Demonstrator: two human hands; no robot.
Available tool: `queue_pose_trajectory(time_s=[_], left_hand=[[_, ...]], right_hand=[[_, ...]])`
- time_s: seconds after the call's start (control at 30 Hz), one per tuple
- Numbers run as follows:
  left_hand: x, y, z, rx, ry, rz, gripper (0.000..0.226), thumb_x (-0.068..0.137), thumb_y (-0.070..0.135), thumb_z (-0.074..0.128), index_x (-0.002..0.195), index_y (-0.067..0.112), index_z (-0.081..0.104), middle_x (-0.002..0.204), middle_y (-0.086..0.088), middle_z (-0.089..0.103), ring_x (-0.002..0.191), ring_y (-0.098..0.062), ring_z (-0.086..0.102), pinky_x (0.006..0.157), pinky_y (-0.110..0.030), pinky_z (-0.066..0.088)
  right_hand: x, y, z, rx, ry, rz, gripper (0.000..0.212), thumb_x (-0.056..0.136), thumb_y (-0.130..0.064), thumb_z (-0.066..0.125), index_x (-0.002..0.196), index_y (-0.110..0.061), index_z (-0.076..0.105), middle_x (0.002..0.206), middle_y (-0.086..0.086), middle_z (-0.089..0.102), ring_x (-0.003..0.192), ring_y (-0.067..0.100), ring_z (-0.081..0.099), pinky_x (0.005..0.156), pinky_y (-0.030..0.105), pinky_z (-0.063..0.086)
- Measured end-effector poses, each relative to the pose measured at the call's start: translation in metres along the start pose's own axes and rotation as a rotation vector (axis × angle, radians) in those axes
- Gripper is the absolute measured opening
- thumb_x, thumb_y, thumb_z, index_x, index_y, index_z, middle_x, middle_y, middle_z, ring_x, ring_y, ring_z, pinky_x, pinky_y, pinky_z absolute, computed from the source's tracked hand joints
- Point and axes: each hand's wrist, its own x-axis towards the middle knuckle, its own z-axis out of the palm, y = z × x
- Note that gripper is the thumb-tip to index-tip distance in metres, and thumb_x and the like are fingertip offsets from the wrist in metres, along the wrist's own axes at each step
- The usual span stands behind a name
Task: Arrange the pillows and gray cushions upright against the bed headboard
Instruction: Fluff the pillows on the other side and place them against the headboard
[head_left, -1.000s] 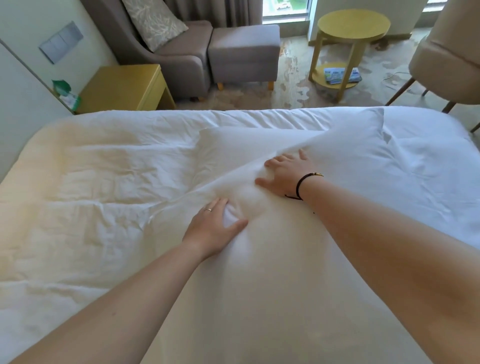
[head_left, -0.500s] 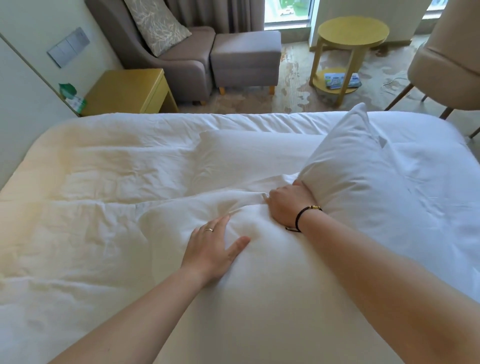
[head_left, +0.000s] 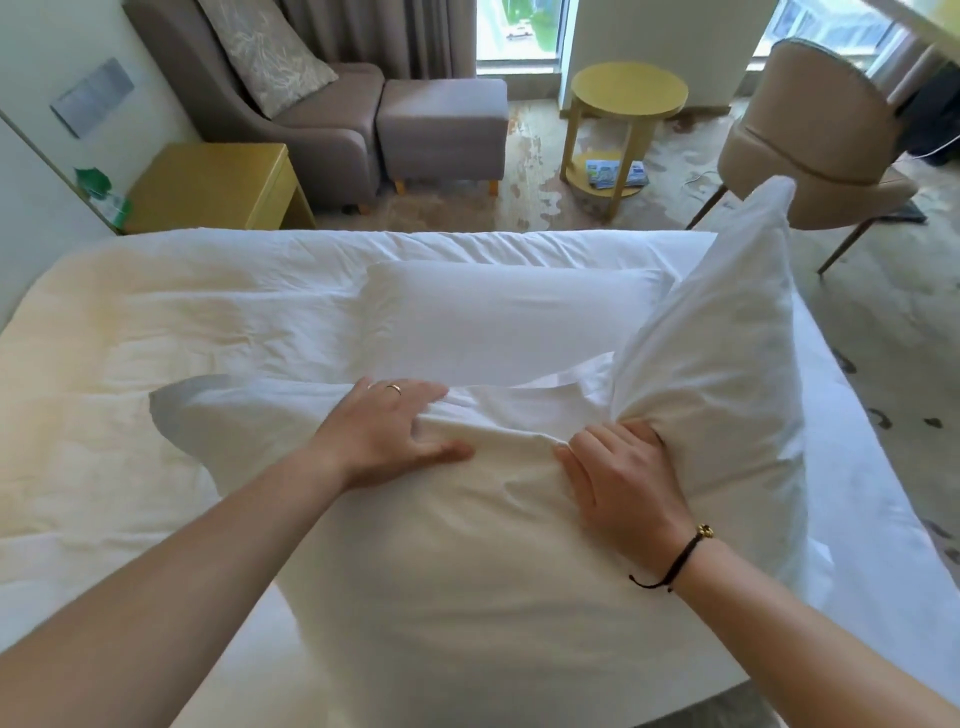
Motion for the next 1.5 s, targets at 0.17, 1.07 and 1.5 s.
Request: queue_pose_trajectory(time_s=[0.17, 1.07, 1.5], left_hand=[[-0.057, 0.019, 0.0, 0.037, -0.025, -0.026, 0.113, 0.038, 0.108, 0.04, 0.136, 0.053, 0.037, 0.133, 0.018, 0.058, 0.123, -0.011, 0.052, 0.1, -0.033, 0.04], [-0.145, 0.014, 0.049, -0.057, 0.021, -0.232, 0.06, 0.06, 0.089, 0.048, 0.079, 0.033, 0.058, 0.076, 0.016, 0.059, 0.079, -0.01, 0.055, 0.064, -0.029, 0.039], [-0.191, -0.069, 0.048, -0.019, 0.063, -0.177, 0.029, 0.089, 0.053, 0.052, 0.074, 0.028, 0.049, 0.098, 0.003, 0.067, 0.099, -0.023, 0.061, 0.08, -0.035, 0.038]], right_hand=[[-0.039, -0.023, -0.042, -0.057, -0.015, -0.092, 0.037, 0.097, -0.029, 0.053, 0.062, -0.019, 0.045, 0.056, -0.001, 0.045, 0.051, 0.025, 0.044, 0.059, 0.037, 0.036], [-0.005, -0.036, -0.008, -0.273, -0.555, -0.125, 0.068, 0.064, -0.092, 0.03, 0.074, -0.028, 0.048, 0.079, -0.01, 0.06, 0.083, 0.018, 0.057, 0.09, 0.04, 0.024], [0.009, -0.122, -0.049, -0.15, -0.446, -0.148, 0.026, 0.087, -0.034, 0.056, 0.07, -0.024, 0.039, 0.068, -0.004, 0.057, 0.069, 0.024, 0.056, 0.07, 0.035, 0.037]])
